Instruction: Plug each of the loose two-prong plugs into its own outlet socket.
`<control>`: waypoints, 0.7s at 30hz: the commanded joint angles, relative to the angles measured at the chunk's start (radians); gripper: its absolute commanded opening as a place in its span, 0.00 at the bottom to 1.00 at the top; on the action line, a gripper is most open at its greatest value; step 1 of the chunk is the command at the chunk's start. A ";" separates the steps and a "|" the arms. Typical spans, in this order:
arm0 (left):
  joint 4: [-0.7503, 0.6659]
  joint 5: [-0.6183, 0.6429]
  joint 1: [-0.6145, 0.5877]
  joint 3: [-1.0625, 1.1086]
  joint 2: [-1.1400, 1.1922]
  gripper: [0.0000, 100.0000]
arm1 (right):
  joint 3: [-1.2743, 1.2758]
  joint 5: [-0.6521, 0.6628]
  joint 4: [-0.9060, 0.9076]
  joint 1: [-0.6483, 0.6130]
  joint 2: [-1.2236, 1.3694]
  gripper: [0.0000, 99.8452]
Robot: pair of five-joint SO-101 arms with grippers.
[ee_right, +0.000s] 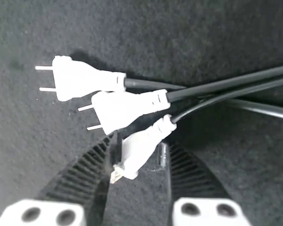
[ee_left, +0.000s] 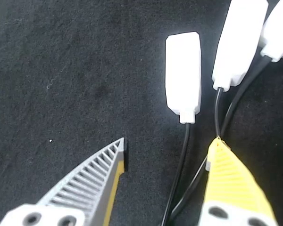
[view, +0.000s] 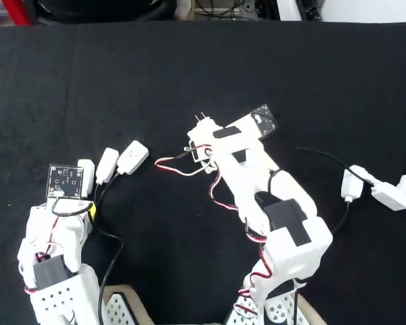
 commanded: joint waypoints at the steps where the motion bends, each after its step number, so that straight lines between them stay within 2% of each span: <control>1: 0.000 -0.005 0.013 0.018 -0.012 0.28 | -0.025 -0.038 0.005 0.064 0.012 0.12; 5: 0.000 -0.005 0.013 0.018 -0.012 0.28 | -0.027 -0.015 0.009 0.060 0.010 0.01; 12: 0.000 -0.005 0.013 0.018 -0.012 0.28 | -0.028 0.092 0.021 0.052 0.008 0.01; 16: 0.000 -0.005 0.013 0.018 -0.012 0.28 | -0.058 0.158 0.172 0.015 -0.065 0.01; 21: 0.000 -0.005 0.013 0.018 -0.012 0.28 | -0.062 0.405 0.345 -0.060 -0.229 0.01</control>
